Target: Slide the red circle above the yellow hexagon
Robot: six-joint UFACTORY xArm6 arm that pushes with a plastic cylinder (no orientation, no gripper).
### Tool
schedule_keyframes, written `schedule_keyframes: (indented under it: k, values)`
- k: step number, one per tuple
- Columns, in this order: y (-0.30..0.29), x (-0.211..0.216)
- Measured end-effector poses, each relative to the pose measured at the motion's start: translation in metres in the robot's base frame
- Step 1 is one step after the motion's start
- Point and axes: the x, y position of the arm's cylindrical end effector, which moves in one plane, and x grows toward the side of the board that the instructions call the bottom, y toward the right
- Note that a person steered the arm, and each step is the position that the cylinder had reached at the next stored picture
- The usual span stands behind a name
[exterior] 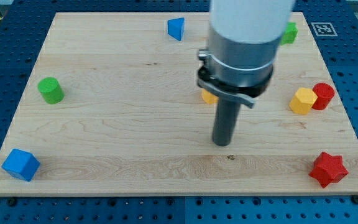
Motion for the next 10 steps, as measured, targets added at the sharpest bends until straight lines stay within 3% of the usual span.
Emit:
schedule_keyframes:
  k: [6,10]
  values:
    - [0.167,-0.004]
    - [0.189,-0.104]
